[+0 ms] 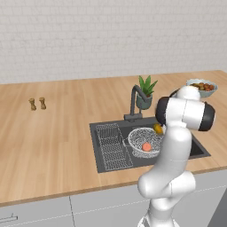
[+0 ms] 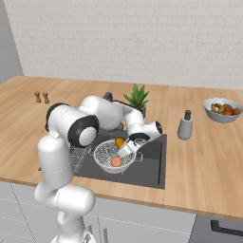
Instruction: Put the colander in the sink, put the peach, mango in the colander, and turn on the sink faucet and pour water over the colander.
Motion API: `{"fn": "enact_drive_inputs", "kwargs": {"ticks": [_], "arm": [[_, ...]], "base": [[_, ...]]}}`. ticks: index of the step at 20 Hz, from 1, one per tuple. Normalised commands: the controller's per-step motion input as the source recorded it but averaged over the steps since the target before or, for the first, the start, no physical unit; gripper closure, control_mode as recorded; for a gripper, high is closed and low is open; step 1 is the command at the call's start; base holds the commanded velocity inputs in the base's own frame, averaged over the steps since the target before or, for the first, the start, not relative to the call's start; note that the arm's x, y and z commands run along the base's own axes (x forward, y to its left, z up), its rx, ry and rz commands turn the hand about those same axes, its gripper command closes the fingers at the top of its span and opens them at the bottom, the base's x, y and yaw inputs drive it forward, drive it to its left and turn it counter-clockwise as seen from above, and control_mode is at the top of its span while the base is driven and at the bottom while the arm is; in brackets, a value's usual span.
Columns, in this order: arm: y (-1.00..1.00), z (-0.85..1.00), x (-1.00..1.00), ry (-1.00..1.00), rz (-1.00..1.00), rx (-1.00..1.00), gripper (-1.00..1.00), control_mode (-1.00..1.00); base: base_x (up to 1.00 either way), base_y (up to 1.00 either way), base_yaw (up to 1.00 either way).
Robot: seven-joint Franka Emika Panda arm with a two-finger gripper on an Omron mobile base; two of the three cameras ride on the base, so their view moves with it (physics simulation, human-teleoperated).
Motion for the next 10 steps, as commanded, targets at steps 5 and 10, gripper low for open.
{"fn": "enact_drive_inputs", "kwargs": {"ticks": [5,10], "arm": [[0.0,-0.59,0.11,0.0,-0.11,0.0,1.0,-1.0],[0.07,-0.5,0.22,0.0,-0.09,0.0,1.0,-1.0]], "base": [[0.0,0.0,0.0],[0.0,0.0,0.0]]}}
